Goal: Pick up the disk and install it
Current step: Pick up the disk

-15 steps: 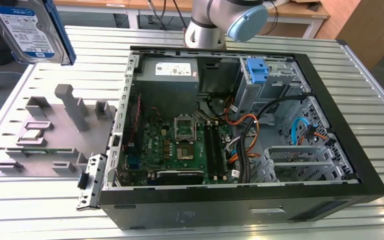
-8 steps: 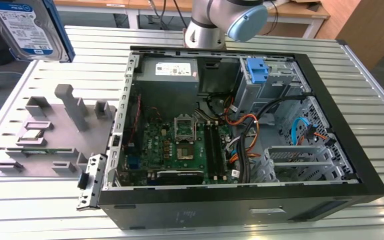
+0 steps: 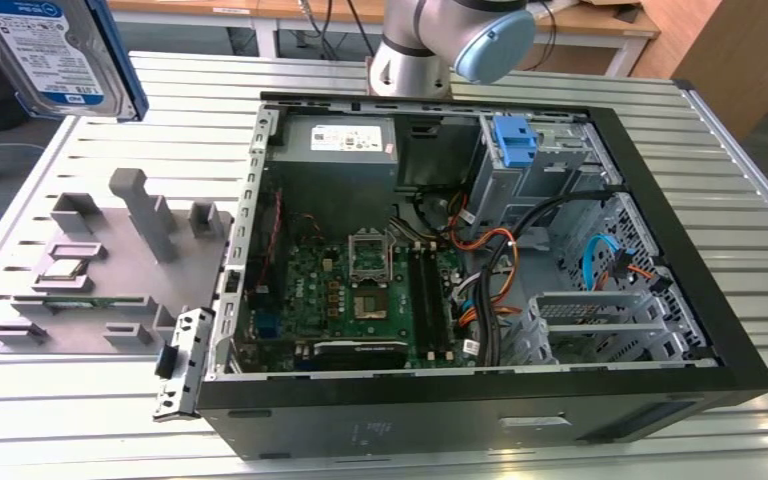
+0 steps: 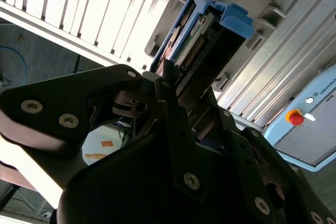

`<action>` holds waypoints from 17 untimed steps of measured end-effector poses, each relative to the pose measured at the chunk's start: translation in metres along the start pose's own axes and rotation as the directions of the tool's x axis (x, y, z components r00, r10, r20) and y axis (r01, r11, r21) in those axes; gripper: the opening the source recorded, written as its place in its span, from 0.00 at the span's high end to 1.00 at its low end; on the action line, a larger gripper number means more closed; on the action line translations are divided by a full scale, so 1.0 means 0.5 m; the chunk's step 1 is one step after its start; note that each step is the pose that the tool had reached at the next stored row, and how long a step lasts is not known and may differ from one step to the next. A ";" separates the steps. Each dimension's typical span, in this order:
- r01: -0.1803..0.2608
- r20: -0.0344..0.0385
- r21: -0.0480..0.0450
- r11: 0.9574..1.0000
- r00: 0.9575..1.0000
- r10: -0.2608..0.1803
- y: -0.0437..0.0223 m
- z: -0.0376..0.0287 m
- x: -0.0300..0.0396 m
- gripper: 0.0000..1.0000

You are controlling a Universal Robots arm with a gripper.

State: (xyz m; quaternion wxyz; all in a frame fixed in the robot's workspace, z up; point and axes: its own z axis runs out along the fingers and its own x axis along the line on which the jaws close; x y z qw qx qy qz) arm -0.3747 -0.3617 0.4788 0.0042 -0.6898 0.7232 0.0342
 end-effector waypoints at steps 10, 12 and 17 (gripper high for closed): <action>0.000 0.000 0.000 1.000 1.000 0.000 -0.010 -0.001 0.000 0.65; 0.000 0.000 0.000 1.000 1.000 0.000 -0.015 -0.001 -0.001 0.65; 0.000 0.000 0.000 1.000 1.000 0.000 -0.026 -0.001 -0.001 0.65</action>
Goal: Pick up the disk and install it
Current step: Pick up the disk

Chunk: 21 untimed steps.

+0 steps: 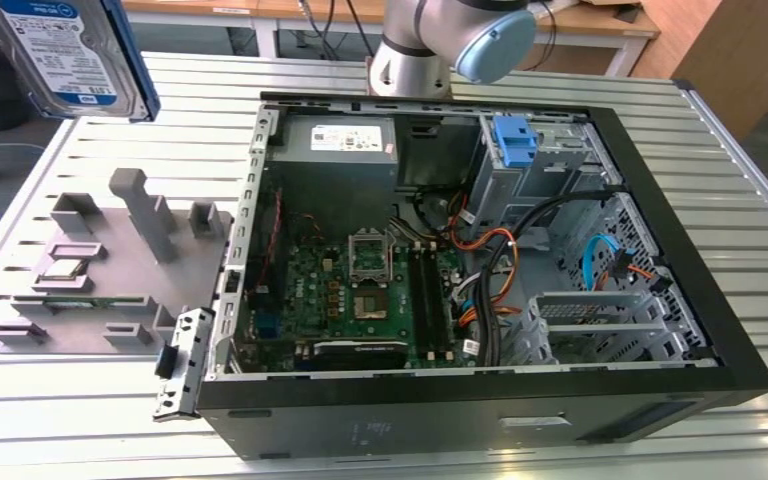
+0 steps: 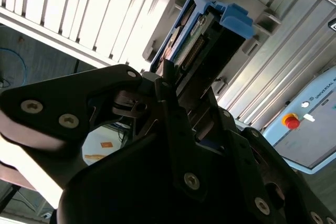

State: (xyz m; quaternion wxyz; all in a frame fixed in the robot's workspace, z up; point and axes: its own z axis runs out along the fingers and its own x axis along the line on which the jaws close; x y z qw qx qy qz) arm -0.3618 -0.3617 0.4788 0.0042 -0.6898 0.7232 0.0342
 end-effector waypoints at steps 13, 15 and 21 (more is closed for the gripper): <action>0.000 0.000 0.000 1.000 1.000 0.000 -0.036 -0.002 -0.002 0.65; 0.000 0.000 0.000 1.000 1.000 0.000 -0.044 -0.002 -0.002 0.65; 0.000 0.000 0.000 1.000 1.000 0.000 -0.067 -0.003 -0.003 0.65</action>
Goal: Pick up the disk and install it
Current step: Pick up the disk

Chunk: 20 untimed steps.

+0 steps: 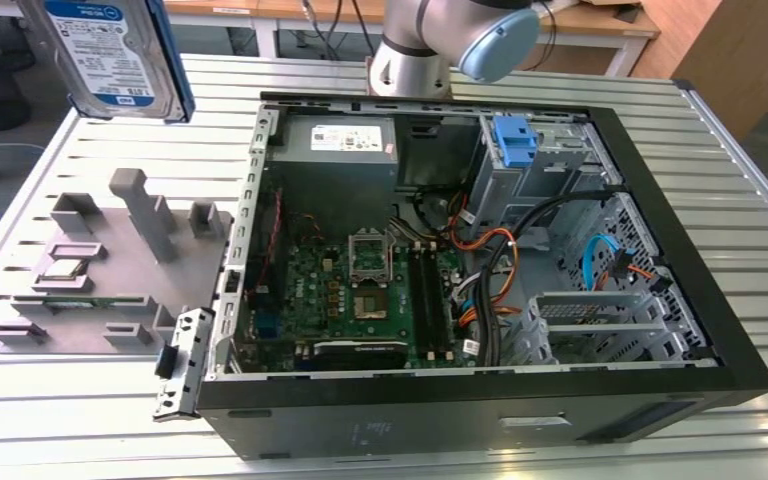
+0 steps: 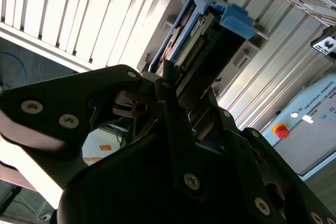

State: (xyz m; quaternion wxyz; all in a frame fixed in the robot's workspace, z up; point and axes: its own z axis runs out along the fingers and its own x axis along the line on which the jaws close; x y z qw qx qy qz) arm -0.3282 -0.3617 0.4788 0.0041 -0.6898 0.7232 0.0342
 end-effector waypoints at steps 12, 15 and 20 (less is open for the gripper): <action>0.000 0.000 0.000 1.000 1.000 0.000 -0.050 -0.002 -0.002 0.65; 0.000 0.000 0.000 1.000 1.000 0.000 -0.062 -0.002 -0.003 0.65; 0.000 0.000 0.000 1.000 1.000 0.000 -0.079 -0.003 -0.004 0.65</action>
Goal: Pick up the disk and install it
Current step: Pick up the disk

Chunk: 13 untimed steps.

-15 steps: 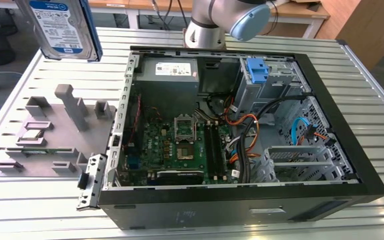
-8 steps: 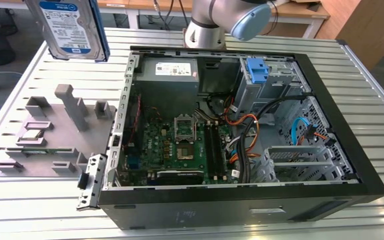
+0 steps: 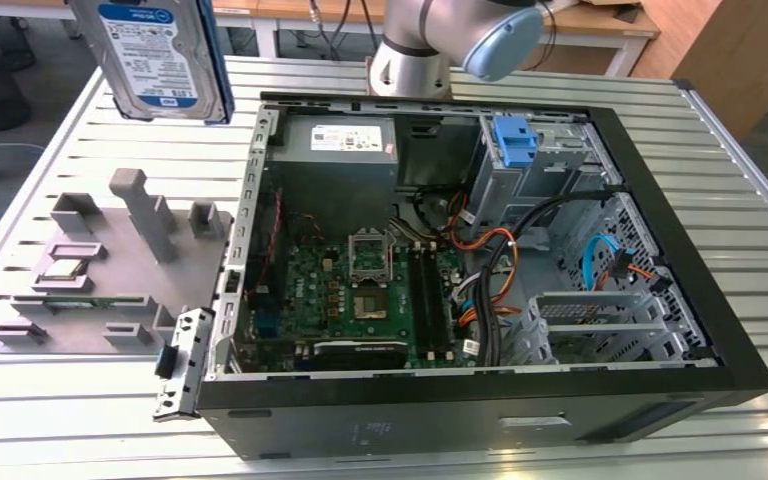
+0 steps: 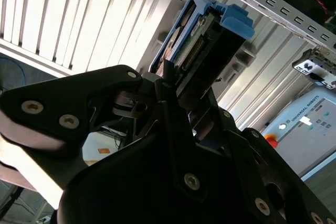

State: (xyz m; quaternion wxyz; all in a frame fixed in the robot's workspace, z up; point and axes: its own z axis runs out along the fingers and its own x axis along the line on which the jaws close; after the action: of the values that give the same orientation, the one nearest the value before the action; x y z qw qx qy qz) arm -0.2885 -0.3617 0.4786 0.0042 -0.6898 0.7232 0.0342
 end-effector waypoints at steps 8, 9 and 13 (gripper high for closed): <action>0.000 0.000 0.000 1.000 1.000 0.000 -0.030 -0.001 -0.001 0.65; 0.000 0.000 0.000 1.000 1.000 0.000 -0.033 -0.001 -0.002 0.65; 0.000 0.000 0.000 1.000 1.000 0.000 -0.048 -0.002 -0.002 0.65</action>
State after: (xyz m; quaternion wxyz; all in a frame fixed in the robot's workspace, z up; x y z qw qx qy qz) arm -0.2646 -0.3617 0.4784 0.0042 -0.6898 0.7232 0.0342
